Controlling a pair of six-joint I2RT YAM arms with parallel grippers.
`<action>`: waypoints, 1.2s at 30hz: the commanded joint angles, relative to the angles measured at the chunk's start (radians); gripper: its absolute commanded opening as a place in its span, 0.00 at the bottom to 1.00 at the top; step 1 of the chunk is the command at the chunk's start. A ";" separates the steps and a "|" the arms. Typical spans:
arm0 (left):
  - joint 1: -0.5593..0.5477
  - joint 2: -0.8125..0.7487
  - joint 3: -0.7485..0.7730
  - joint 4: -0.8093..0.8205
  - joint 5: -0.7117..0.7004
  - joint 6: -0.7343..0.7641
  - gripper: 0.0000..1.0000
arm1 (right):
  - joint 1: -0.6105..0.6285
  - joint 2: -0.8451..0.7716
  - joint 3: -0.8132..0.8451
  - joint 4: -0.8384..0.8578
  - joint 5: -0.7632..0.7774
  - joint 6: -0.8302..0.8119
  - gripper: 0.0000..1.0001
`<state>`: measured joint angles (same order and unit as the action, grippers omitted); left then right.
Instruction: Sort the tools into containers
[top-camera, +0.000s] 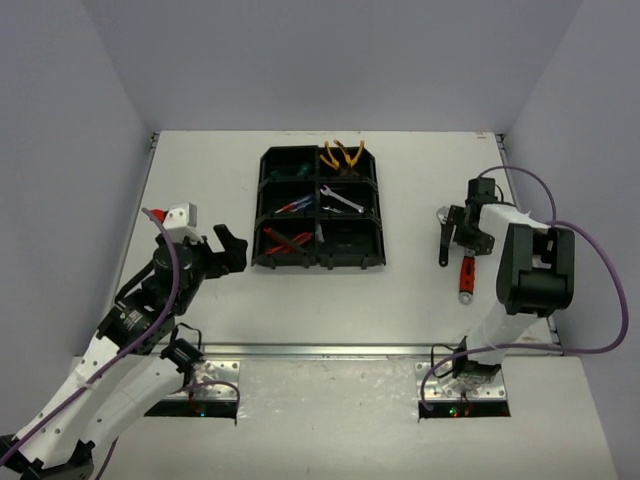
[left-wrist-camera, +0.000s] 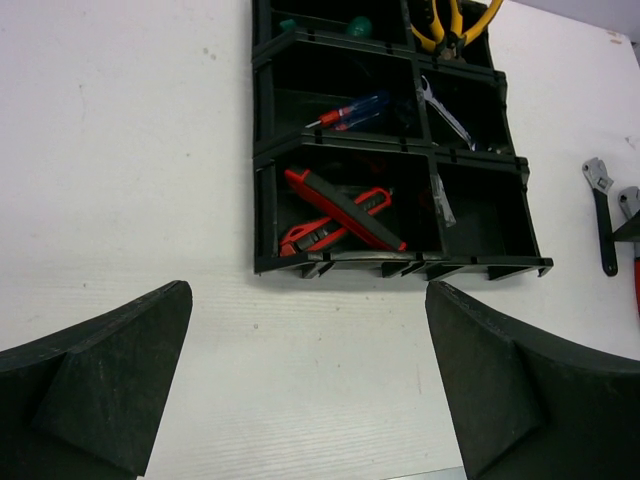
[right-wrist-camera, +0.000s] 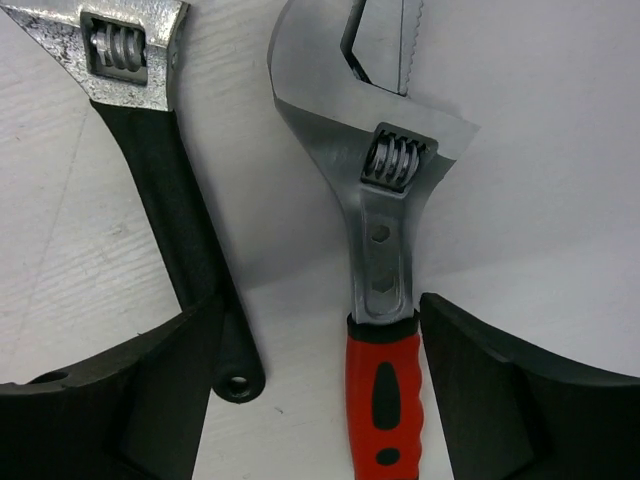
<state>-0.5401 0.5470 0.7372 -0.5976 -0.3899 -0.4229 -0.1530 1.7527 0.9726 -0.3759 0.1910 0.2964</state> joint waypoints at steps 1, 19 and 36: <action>-0.026 -0.007 -0.002 0.054 0.014 0.013 1.00 | -0.034 0.022 -0.051 0.023 -0.020 0.018 0.68; -0.032 -0.040 -0.001 0.051 0.006 0.010 1.00 | -0.110 -0.137 -0.059 0.003 -0.076 0.061 0.70; -0.034 -0.063 -0.004 0.056 0.016 0.013 1.00 | -0.126 0.076 -0.025 0.004 -0.151 0.016 0.08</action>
<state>-0.5629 0.4968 0.7367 -0.5865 -0.3730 -0.4225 -0.2772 1.7632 0.9485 -0.3755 0.0750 0.3130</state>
